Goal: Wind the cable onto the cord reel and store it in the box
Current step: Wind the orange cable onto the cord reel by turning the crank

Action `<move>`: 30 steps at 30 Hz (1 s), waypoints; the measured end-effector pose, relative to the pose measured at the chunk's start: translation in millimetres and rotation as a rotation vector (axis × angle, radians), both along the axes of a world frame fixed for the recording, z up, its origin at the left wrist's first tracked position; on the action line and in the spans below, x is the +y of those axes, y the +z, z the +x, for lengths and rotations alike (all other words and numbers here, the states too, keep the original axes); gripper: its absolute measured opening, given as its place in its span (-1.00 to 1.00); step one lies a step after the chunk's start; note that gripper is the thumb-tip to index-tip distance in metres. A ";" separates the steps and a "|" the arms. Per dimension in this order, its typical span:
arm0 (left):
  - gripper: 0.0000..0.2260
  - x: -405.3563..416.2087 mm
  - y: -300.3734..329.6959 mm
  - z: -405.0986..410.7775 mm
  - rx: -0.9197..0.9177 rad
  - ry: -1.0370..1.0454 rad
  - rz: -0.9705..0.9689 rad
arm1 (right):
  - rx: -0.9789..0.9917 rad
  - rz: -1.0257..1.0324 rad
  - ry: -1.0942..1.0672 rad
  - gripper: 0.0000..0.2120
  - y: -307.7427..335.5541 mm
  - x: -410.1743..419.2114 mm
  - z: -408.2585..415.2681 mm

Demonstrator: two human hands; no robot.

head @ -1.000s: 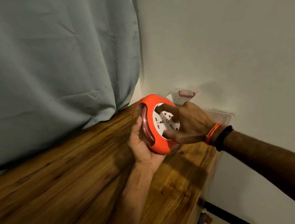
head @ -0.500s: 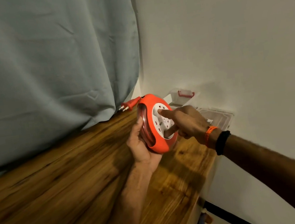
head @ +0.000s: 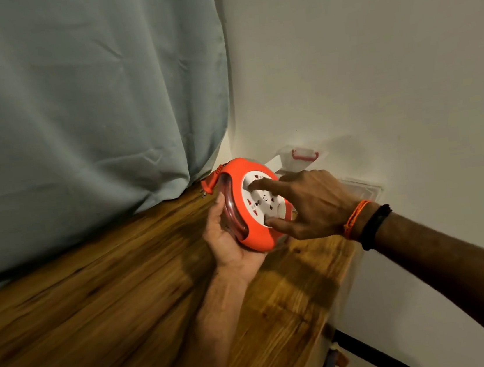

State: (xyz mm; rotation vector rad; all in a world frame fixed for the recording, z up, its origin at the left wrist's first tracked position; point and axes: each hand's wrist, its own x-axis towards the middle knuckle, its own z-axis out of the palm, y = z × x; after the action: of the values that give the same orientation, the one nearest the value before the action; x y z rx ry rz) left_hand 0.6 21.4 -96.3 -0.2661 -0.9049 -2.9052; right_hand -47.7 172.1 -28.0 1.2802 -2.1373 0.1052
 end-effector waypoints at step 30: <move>-0.26 2.9 -1.1 0.0 -0.031 -0.096 -0.019 | -0.286 -0.309 -0.018 -0.43 -5.9 11.0 2.4</move>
State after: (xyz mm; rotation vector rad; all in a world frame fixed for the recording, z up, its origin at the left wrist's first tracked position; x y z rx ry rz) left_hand 0.5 24.3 -97.3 -0.2742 -0.9499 -2.9979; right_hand -45.3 183.1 -33.9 1.1152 -2.2574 0.6188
